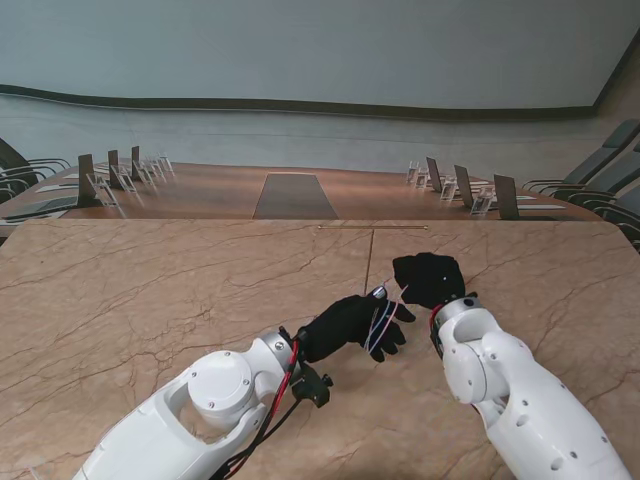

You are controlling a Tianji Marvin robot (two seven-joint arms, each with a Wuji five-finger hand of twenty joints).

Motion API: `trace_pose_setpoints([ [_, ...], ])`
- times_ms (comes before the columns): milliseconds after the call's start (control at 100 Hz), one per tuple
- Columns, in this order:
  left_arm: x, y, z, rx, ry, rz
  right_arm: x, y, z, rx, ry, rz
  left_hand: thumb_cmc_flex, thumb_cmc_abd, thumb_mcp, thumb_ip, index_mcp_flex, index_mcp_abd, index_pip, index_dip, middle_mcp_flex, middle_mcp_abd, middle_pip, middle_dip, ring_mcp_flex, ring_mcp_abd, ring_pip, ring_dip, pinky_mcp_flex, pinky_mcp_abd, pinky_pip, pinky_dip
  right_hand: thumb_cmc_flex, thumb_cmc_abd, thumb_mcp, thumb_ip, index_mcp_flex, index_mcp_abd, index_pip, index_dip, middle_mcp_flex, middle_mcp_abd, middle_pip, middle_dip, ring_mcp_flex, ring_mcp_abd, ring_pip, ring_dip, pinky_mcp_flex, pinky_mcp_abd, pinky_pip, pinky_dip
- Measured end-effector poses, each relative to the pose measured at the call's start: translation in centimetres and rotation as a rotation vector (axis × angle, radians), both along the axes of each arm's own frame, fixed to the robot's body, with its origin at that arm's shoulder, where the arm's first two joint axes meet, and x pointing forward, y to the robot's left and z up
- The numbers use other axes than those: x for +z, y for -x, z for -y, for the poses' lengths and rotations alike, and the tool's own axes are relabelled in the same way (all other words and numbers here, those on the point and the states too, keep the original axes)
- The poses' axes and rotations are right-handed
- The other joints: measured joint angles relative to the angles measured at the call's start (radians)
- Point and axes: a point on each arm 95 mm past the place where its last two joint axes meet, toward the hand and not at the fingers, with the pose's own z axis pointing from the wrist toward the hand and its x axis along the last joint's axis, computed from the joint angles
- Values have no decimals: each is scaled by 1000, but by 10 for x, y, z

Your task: Take the wired earphone off the rack, coil the cable and place them on the table

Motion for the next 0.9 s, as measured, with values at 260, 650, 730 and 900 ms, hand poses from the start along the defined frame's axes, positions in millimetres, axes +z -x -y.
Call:
trace_pose_setpoints([
  [260, -4, -2, -1, 15, -24, 7, 44, 0, 0, 91, 20, 80, 2, 11, 0, 0, 21, 0, 29, 35, 22, -2, 37, 82, 0, 1, 11, 10, -2, 2, 31, 24, -1, 0, 0, 0, 0, -1, 0, -1, 0, -1, 0, 0, 0, -1, 0, 0, 0, -1, 0, 0],
  [650, -8, -7, -2, 9, -63, -3, 86, 25, -5, 209, 48, 143, -1, 11, 0, 0, 11, 0, 29, 35, 10, -2, -41, 21, -36, 1, -6, 10, -59, 3, 19, 24, -4, -2, 7, 0, 0, -2, 1, -1, 14, -5, 2, 10, 18, -6, 1, 0, 17, -1, 3, 0],
  [730, -9, -8, -3, 11, -72, -1, 91, 32, -6, 235, 54, 142, -1, 10, 0, 0, -4, -1, 16, 30, -10, -2, -62, -10, -56, 1, -29, 10, -77, 2, -1, 24, -18, -33, 41, 21, 20, -2, 1, -11, 48, -15, 2, 10, 48, -10, 1, 0, 52, -1, 7, 0],
  [900, -10, -11, -4, 29, -87, 5, 98, 45, -10, 277, 87, 104, -2, 10, 0, 0, -5, -1, -7, 9, -50, -2, -93, -61, -94, 1, -56, -1, -110, -3, -35, 14, -28, -78, 89, 21, 43, -2, 1, -36, 96, -27, -6, 10, 94, -14, 1, -1, 100, 10, 14, 0],
])
